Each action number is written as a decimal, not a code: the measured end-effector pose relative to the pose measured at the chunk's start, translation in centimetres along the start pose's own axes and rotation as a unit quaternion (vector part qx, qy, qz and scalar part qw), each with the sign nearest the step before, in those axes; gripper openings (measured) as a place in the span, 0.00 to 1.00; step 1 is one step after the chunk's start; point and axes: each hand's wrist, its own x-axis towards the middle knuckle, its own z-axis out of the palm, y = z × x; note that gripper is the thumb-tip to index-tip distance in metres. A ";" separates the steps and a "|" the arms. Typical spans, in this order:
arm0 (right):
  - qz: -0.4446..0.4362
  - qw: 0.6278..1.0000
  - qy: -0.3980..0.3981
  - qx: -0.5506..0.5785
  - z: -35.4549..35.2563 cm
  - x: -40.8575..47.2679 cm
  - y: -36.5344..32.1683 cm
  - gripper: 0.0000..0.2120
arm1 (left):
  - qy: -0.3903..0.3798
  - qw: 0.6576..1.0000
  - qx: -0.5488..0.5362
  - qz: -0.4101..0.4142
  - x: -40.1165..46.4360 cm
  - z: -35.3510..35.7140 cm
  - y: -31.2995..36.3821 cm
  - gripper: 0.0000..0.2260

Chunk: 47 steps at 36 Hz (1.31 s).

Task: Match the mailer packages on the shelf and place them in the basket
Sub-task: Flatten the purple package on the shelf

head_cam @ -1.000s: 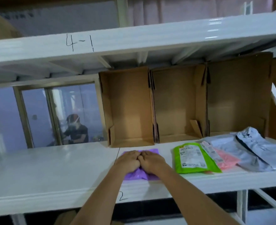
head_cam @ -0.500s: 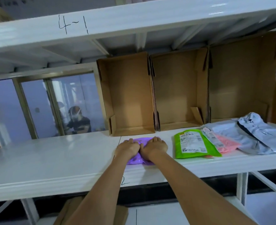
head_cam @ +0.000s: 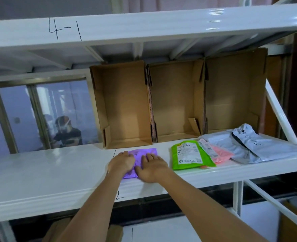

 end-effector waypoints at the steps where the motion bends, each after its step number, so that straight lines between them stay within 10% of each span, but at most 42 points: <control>1: -0.002 1.000 -0.002 0.000 0.0 -0.1 0.1 0.34 | -0.002 1.000 -0.002 0.004 -0.1 -0.1 0.0 0.21; 18: 0.019 0.999 -0.001 0.026 -0.7 -0.7 0.2 0.37 | -0.018 0.998 0.029 0.043 -4.1 -0.3 -2.8 0.24; 27: 0.033 0.988 0.152 0.013 -1.6 -2.7 -2.4 0.22 | -0.038 0.987 -0.151 -0.028 -5.4 -2.0 -2.5 0.21; 31: 0.045 0.986 0.068 0.142 -2.1 -2.7 -3.9 0.27 | -0.003 0.940 -0.327 -0.096 -5.2 -3.6 -1.6 0.22; 34: 0.039 0.982 0.018 0.183 -2.6 -2.9 -4.7 0.35 | 0.047 0.840 -0.519 -0.148 -1.4 -2.5 -3.4 0.24; 36: 0.043 0.973 0.012 0.224 -2.9 -2.9 -4.8 0.41 | 0.022 0.752 -0.631 -0.190 -5.1 -4.6 -2.5 0.21; 40: 0.031 0.950 0.012 0.310 -3.9 -3.9 -4.8 0.48 | -0.067 0.692 -0.694 -0.186 -7.0 -5.1 -1.9 0.19; 43: 0.012 0.881 0.041 0.471 -4.7 -4.3 -5.0 0.29 | -0.018 0.680 -0.713 -0.170 -6.7 -4.8 -1.1 0.21; 47: 0.017 0.627 0.038 0.778 -6.7 -4.1 -4.1 0.09 | 0.058 0.757 -0.650 -0.016 -7.4 -5.5 1.1 0.20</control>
